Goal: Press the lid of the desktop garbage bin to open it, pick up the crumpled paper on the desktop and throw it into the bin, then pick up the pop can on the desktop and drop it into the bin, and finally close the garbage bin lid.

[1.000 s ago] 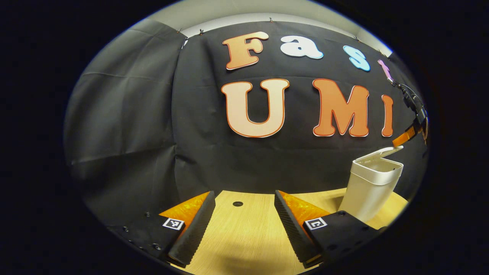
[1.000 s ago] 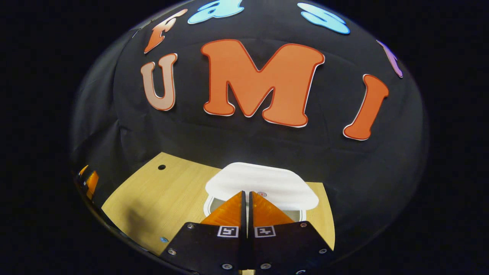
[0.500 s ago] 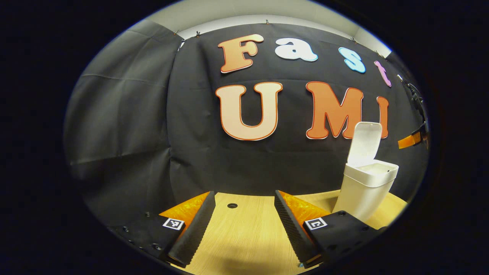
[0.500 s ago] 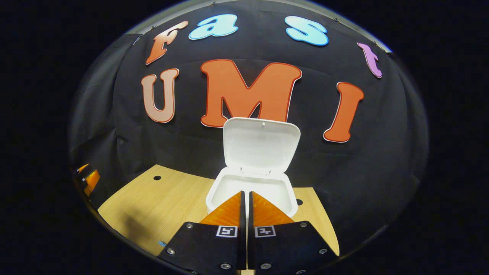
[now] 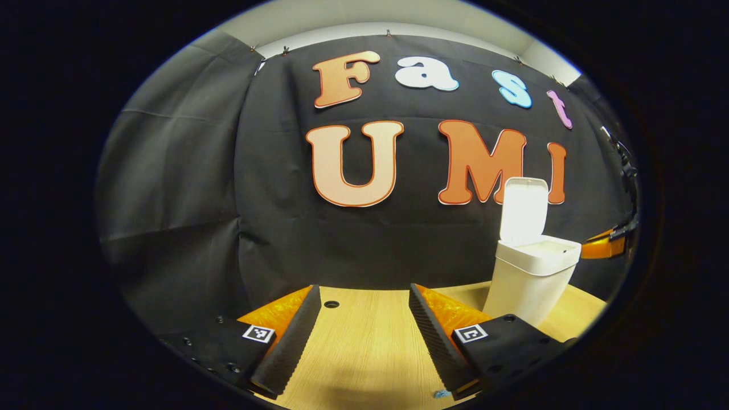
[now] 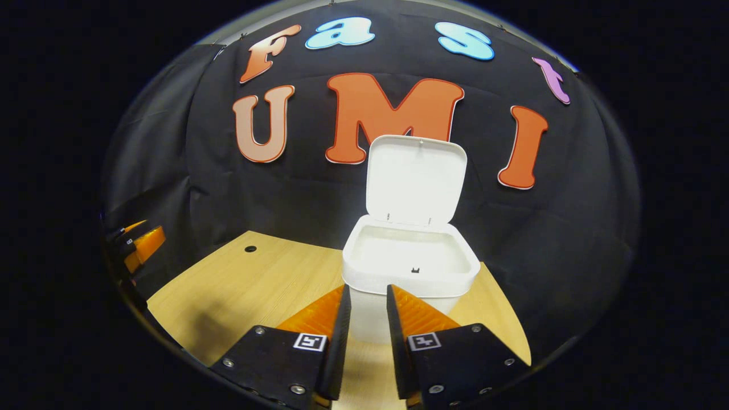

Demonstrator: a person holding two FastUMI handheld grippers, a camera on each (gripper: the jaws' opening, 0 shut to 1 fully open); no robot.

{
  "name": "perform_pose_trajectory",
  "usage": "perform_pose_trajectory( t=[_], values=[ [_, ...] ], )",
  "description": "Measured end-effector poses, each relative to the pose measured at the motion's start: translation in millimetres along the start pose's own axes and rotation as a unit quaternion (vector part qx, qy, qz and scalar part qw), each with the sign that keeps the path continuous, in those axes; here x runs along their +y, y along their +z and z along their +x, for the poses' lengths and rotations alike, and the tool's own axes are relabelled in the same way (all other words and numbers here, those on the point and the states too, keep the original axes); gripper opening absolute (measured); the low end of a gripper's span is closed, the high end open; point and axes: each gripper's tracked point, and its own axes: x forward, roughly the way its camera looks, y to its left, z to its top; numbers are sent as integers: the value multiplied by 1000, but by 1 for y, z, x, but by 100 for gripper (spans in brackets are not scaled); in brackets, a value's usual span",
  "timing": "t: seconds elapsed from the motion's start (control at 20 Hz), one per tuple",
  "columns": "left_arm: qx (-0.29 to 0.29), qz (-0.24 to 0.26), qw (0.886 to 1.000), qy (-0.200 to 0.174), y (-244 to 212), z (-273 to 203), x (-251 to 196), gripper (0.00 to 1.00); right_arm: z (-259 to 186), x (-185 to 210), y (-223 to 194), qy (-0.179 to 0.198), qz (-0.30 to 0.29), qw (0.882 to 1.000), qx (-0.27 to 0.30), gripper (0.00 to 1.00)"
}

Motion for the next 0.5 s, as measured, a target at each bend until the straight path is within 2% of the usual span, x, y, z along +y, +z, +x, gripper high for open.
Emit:
perform_pose_trajectory(
  t=[0.05,0.1,0.15,0.25,0.35,0.5],
  values=[
    [1,3,1000,0,-3,-1,-1,99,-1,4,-9,4,8,1000,3,49],
    [2,5,1000,0,-4,-2,-1,98,-1,9,-17,9,22,1000,7,54],
    [4,6,1000,-1,-5,-2,-3,98,-2,13,-23,15,37,999,12,67],
    [9,9,1000,-5,-11,-3,-8,99,-2,16,-37,17,54,998,23,84],
    [17,13,1000,-12,-20,-5,-15,98,-2,14,-46,11,50,998,30,97],
    [32,17,999,-26,-34,-5,-28,99,-4,8,-51,1,43,998,35,98]
  ],
)
